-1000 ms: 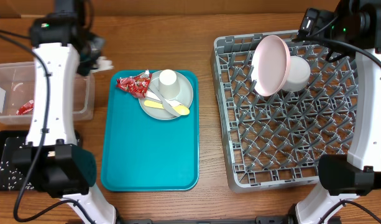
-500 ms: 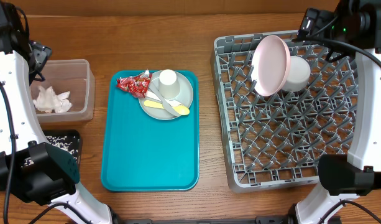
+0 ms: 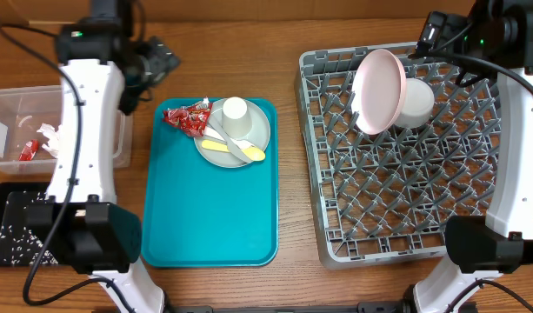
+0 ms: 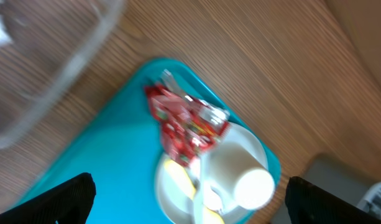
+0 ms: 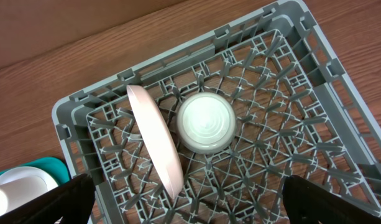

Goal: Sort waste into correct bins and load items into the dishwasher rack
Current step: 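Reach the left gripper back to the red wrapper and grasp it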

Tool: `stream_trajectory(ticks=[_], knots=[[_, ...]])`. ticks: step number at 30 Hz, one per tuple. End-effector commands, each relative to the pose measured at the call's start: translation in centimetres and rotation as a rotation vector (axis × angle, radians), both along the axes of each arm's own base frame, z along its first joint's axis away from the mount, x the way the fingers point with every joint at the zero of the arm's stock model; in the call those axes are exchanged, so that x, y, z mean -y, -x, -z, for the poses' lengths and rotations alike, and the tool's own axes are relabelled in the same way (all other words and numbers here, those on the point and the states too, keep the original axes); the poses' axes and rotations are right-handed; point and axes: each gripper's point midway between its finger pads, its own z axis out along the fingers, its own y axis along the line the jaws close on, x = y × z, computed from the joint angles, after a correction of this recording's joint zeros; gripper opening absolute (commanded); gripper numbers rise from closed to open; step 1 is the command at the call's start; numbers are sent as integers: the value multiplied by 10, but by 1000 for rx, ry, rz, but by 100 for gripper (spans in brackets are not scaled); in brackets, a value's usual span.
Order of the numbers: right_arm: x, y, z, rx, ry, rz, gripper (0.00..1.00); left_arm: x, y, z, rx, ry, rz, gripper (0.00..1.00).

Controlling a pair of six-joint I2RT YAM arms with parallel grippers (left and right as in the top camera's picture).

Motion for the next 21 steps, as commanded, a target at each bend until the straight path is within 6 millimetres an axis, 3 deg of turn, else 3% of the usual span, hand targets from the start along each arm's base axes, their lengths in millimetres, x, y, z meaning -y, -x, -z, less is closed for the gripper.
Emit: stream_trajectory(ticks=[1, 12, 21], knots=[[2, 1, -3, 11, 8, 4, 100, 6, -11, 17, -25, 39, -129, 100], [2, 1, -3, 11, 8, 4, 100, 40, -18, 118, -279, 217, -165, 100], [2, 1, -3, 11, 8, 4, 100, 30, -20, 156, -336, 163, -235, 98]])
